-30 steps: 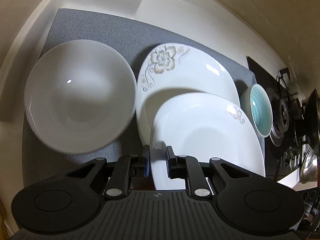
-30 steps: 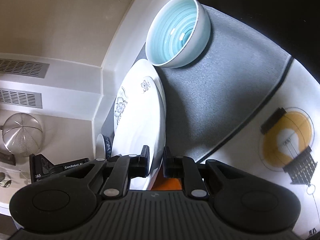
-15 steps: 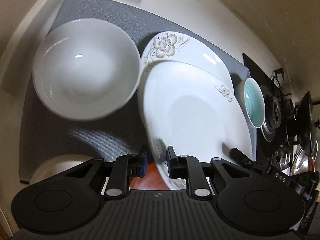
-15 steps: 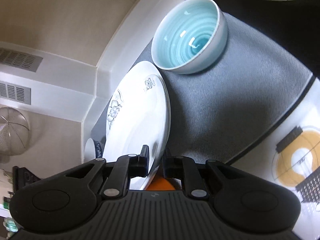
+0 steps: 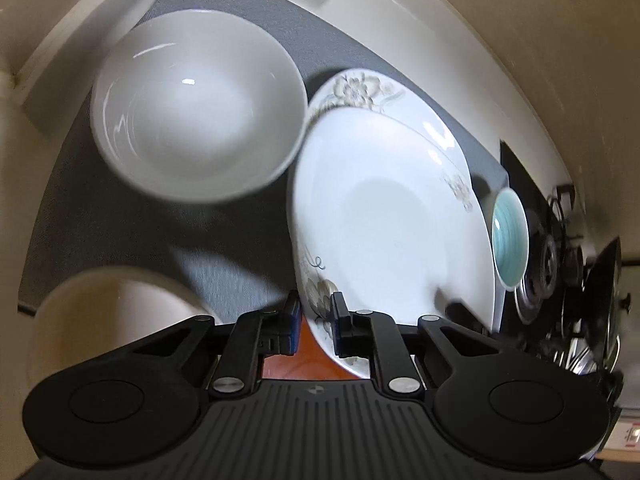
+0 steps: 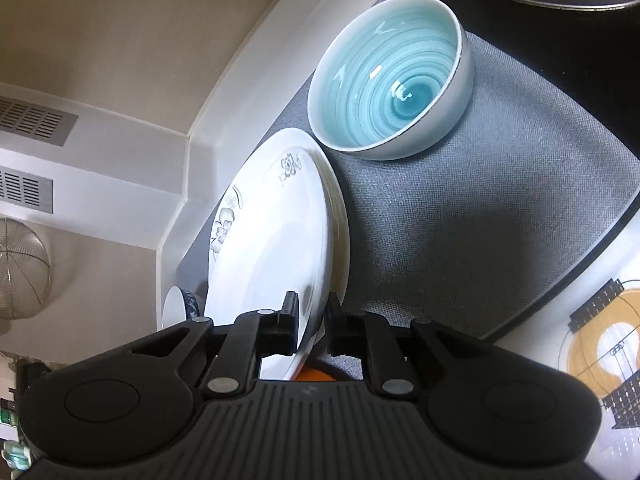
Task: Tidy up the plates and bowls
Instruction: 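Lower the plate onto the other white square plate and open both grippers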
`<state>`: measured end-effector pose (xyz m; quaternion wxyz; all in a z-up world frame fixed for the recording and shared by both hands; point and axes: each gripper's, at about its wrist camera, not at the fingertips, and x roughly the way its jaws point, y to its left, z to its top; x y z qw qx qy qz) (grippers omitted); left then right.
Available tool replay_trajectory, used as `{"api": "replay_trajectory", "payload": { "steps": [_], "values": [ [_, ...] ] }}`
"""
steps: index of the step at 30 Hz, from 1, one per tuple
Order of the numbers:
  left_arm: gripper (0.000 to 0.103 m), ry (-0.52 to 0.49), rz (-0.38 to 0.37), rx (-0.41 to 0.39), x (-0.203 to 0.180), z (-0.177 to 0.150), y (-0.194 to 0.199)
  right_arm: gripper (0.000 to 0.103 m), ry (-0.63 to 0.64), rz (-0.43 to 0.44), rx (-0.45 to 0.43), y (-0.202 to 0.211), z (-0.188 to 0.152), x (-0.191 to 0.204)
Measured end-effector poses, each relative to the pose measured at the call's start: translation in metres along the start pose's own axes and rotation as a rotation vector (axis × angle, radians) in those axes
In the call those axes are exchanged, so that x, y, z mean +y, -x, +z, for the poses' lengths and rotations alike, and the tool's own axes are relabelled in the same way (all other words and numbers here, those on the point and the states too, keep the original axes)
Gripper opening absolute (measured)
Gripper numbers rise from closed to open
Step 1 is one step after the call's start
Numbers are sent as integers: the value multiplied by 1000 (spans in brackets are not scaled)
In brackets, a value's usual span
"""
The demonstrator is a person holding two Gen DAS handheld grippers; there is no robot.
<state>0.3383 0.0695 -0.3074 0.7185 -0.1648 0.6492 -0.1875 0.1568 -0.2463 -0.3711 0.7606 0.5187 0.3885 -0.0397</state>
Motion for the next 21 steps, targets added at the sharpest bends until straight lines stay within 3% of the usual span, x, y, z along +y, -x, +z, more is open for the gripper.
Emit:
{"api": "replay_trajectory", "payload": {
  "steps": [9, 21],
  "values": [
    [12, -42, 8, -64, 1, 15, 5, 27, 109, -49, 18, 19, -4, 15],
    [12, -115, 26, -95, -5, 14, 8, 23, 167, -114, -8, 10, 11, 23]
  ]
}}
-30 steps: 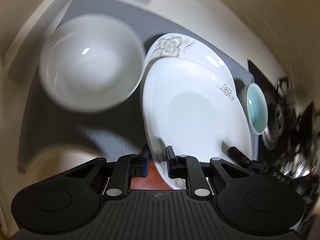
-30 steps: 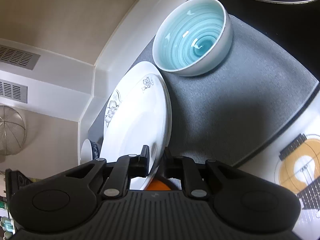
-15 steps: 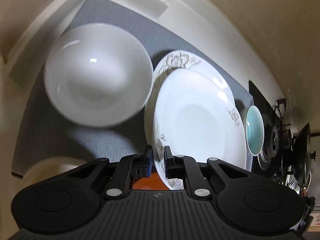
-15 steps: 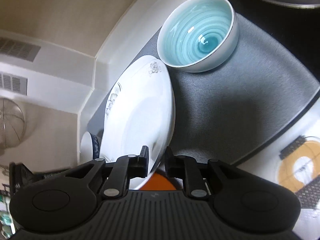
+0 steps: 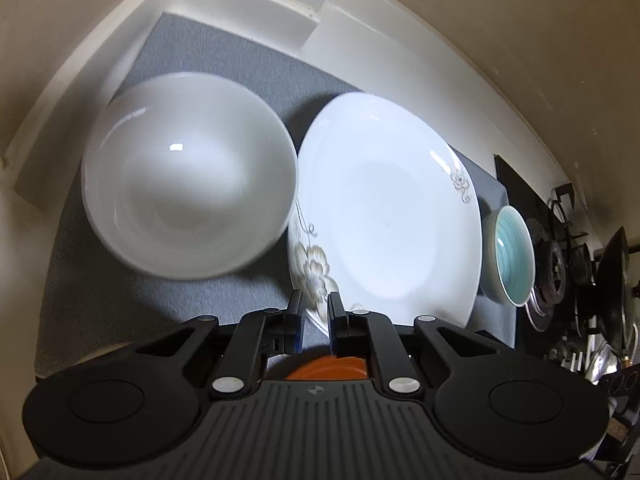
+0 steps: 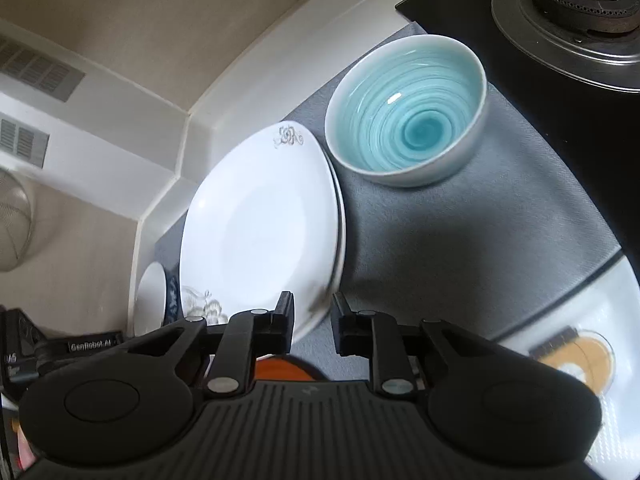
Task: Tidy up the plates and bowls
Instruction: 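Lower the plate onto the other white square plate and open both grippers, then grasp the rim of the terracotta-brown plate with both grippers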
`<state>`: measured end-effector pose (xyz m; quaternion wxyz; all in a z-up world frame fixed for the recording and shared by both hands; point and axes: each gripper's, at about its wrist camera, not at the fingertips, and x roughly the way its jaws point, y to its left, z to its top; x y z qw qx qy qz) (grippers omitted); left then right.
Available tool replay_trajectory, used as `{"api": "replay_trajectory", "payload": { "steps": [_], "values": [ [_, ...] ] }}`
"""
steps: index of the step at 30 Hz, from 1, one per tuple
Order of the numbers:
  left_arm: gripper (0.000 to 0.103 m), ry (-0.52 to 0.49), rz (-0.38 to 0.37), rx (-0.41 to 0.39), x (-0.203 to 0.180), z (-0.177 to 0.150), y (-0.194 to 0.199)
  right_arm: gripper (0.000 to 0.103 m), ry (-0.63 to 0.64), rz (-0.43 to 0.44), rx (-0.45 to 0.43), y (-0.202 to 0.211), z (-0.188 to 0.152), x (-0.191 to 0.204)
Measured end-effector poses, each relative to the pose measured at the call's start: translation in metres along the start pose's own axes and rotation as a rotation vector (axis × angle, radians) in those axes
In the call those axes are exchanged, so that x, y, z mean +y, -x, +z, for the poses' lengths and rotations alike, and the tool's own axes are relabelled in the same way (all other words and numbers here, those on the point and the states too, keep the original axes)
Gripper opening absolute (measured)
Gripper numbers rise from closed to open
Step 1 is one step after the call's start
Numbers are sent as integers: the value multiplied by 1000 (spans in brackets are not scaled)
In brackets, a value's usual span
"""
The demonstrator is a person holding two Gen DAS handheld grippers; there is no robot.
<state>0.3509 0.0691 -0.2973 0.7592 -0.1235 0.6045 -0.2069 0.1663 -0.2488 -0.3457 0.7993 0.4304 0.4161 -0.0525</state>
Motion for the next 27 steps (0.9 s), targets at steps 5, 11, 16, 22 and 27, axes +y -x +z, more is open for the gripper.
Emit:
{"api": "replay_trajectory", "payload": {
  "steps": [5, 11, 16, 22, 27],
  "values": [
    [14, -4, 61, -24, 3, 7, -4, 34, -22, -38, -15, -12, 11, -2],
    [21, -55, 52, -14, 2, 7, -12, 23, 16, -69, 13, -25, 12, -3],
    [21, -37, 14, 3, 6, -2, -8, 23, 33, -58, 9, -13, 11, -5],
    [22, -42, 24, -15, 3, -9, 7, 43, 69, -69, 7, 11, -8, -6],
    [23, -127, 62, -59, -16, -26, 27, 43, 244, -31, 162, 3, -56, 7]
  ]
}}
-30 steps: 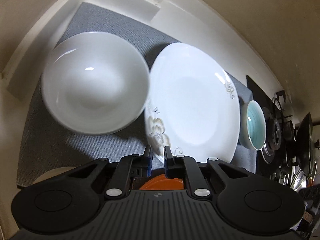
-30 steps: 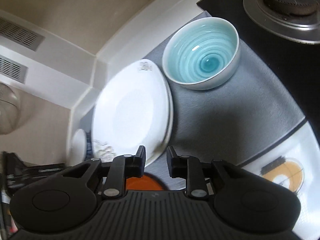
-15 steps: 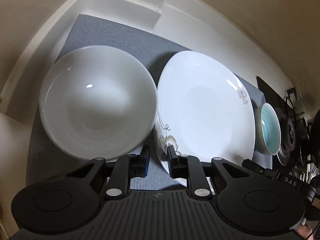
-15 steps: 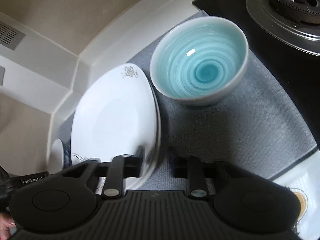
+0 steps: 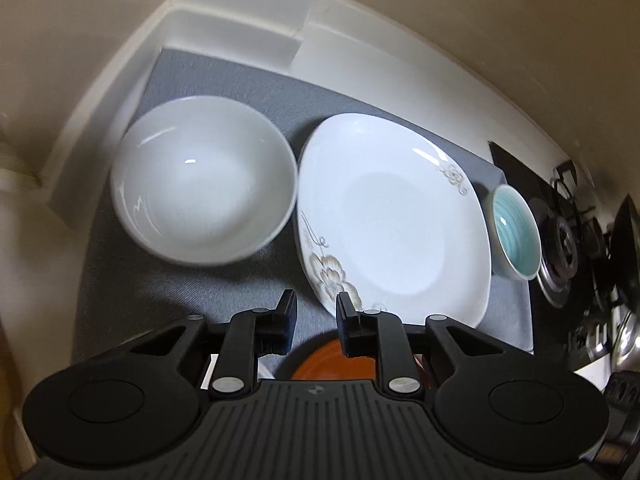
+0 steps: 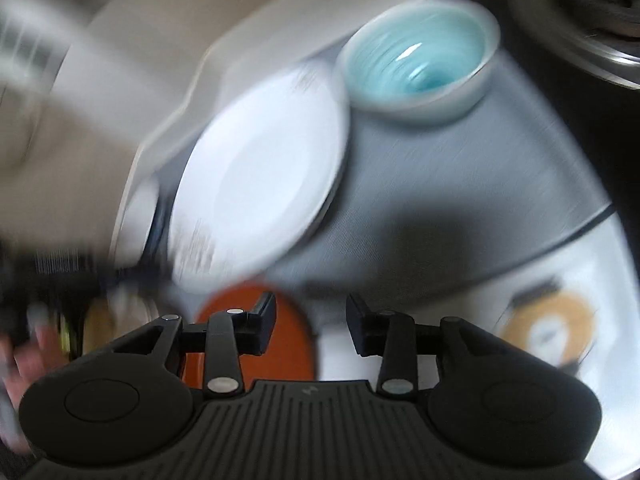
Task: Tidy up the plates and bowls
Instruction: 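Grasp the rim of the terracotta-brown plate with both grippers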
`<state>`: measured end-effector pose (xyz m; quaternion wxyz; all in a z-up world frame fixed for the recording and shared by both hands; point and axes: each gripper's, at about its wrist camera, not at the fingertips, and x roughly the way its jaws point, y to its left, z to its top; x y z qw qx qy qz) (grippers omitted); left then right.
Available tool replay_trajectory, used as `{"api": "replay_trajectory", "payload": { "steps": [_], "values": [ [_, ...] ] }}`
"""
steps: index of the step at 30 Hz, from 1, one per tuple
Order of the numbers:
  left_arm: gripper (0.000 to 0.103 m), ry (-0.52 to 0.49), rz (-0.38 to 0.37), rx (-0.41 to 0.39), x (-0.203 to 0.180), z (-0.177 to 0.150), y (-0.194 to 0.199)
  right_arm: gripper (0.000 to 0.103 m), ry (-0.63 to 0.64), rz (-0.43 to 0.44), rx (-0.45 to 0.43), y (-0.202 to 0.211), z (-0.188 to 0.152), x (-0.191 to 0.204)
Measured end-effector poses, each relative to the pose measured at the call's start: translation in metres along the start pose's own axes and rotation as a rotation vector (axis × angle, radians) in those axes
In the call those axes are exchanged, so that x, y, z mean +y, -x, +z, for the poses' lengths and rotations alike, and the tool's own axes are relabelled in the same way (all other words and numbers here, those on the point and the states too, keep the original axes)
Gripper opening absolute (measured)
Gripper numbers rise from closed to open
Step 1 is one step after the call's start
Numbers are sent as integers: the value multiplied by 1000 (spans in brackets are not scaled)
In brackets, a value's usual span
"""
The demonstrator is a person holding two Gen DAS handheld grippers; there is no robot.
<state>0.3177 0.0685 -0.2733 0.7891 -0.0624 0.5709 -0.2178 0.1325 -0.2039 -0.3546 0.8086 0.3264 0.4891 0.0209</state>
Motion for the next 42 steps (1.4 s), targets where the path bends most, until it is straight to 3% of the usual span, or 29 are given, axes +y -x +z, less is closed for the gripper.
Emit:
{"api": "replay_trajectory", "payload": {
  "steps": [2, 3, 4, 5, 9, 13, 15, 16, 17, 18, 22, 23, 25, 26, 27, 31, 34, 35, 38, 42],
  "values": [
    [23, -34, 17, 2, -10, -7, 3, 43, 67, -8, 41, -11, -10, 12],
    [23, -55, 29, 9, -15, -10, 3, 36, 107, -35, 54, -16, -14, 16],
    [23, -76, 42, 17, -21, -13, 2, 13, 155, -74, 43, -16, -17, 19],
    [23, -99, 54, 26, -26, -17, 2, 8, 189, -109, 39, -15, -19, 20],
    [27, -195, 80, 40, -44, -30, -3, 5, 147, -150, 2, 5, -11, -3],
    [34, -224, 88, 80, -55, -38, -9, 5, 74, -181, -50, 28, -7, -30],
    [46, -253, 94, 88, -64, -43, -10, 9, 63, -164, -56, 39, -12, -38],
    [50, -276, 98, 94, -70, -46, -11, 16, 57, -153, -58, 42, -16, -41],
    [57, -300, 102, 98, -75, -48, -12, 27, 45, -153, -59, 45, -20, -45],
    [65, -319, 103, 101, -79, -52, -12, 48, 37, -155, -59, 46, -25, -47],
    [71, -361, 81, 130, -90, -64, -19, 53, 13, -123, -82, 49, -40, -53],
    [68, -369, 77, 145, -93, -66, -25, 53, 12, -115, -88, 49, -42, -53],
    [48, -396, 71, 180, -95, -71, -37, 53, 23, -110, -97, 49, -44, -52],
    [28, -409, 88, 199, -95, -74, -45, 53, 30, -116, -97, 48, -44, -51],
    [25, -419, 116, 207, -95, -77, -51, 53, 40, -122, -98, 47, -44, -50],
    [19, -382, 157, 224, -89, -79, -63, 50, 110, -141, -109, 41, -45, -39],
    [19, -376, 163, 216, -91, -82, -64, 17, 165, -174, -119, 35, -47, -34],
    [19, -377, 163, 218, -93, -83, -62, 12, 174, -167, -116, 34, -47, -33],
    [19, -393, 169, 213, -102, -87, -57, 10, 169, -172, -134, 41, -46, -35],
    [18, -352, 108, 227, -106, -87, -35, 6, 109, -156, -181, 64, -43, -35]
  ]
}}
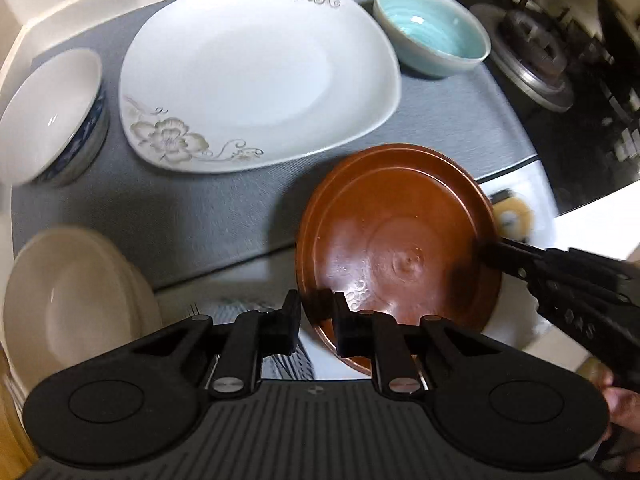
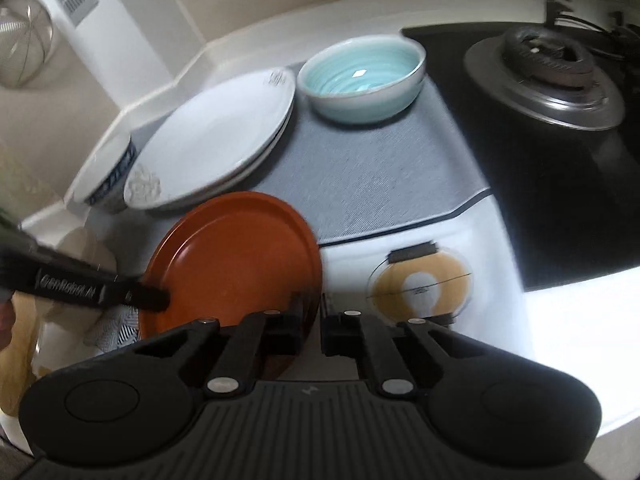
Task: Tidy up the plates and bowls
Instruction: 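Grasp the rim of the terracotta-brown plate with both grippers, then carry the brown plate onto the stacked white plates and open both grippers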
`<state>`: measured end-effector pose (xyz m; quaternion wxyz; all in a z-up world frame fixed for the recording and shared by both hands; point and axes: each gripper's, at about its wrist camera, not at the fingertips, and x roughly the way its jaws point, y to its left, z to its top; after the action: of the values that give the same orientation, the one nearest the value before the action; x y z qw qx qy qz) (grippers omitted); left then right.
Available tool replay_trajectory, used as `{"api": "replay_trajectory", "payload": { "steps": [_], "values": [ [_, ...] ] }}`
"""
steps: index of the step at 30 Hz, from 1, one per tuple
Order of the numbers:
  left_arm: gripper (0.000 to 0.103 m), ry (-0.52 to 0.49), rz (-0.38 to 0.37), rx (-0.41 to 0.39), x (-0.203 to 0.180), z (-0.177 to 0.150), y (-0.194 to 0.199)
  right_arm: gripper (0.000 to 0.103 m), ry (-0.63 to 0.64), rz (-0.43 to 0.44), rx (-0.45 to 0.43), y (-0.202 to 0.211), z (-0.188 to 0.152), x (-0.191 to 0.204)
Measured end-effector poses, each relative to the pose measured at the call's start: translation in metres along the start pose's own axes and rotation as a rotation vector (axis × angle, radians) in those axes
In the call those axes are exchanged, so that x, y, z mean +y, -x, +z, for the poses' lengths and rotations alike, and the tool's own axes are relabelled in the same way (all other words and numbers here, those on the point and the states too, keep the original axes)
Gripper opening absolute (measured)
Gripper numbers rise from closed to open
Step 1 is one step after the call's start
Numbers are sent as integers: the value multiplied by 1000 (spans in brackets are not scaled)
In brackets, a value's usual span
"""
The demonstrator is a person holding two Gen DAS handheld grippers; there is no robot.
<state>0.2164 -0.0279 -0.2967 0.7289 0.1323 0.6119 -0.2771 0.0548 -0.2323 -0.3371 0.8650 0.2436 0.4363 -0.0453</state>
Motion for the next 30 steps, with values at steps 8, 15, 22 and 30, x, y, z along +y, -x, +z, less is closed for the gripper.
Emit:
{"api": "replay_trajectory", "payload": {
  "steps": [8, 15, 22, 30],
  "values": [
    [18, 118, -103, -130, 22, 8, 83, 7, 59, 77, -159, 68, 37, 40],
    [18, 200, -134, -258, 41, 39, 110, 7, 154, 76, -211, 75, 89, 78],
    [18, 200, -66, -341, 64, 67, 103, 7, 229, 26, -196, 42, 134, 116],
    [18, 271, -82, -263, 107, 100, 30, 7, 298, -81, -81, -48, 146, 124]
  ]
}}
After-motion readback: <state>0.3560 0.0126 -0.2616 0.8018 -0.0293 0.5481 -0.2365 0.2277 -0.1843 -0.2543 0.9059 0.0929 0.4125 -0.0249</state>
